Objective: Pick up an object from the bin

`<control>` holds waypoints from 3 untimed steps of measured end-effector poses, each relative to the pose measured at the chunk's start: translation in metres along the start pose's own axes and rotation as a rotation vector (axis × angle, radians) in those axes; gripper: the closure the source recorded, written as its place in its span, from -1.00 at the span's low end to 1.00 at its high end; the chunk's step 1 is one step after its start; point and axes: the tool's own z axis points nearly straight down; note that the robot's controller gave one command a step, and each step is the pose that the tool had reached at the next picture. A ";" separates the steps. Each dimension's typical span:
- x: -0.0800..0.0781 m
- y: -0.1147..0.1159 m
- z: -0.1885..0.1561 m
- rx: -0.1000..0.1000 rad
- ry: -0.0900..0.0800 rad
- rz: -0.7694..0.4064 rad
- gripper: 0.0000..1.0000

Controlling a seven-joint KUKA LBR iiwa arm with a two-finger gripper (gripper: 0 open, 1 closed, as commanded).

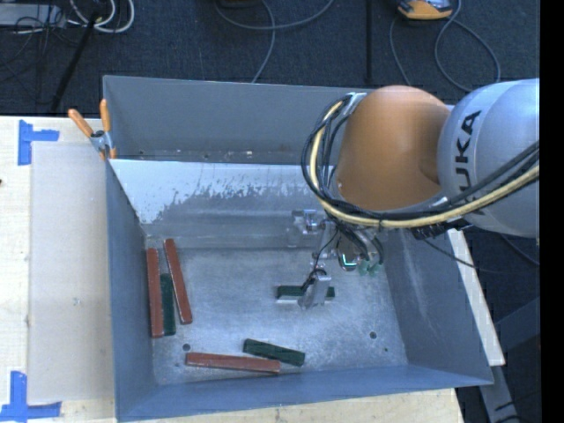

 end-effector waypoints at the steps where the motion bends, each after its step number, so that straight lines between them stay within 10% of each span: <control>1: 0.014 -0.004 0.156 -0.001 -0.002 0.505 -1.00; 2: -0.035 -0.083 0.109 0.001 -0.018 0.411 -1.00; 3: -0.009 -0.072 0.155 -0.002 -0.004 0.557 -1.00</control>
Offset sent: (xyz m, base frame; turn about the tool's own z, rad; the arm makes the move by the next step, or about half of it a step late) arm -0.0142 -0.0040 -0.1526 0.5045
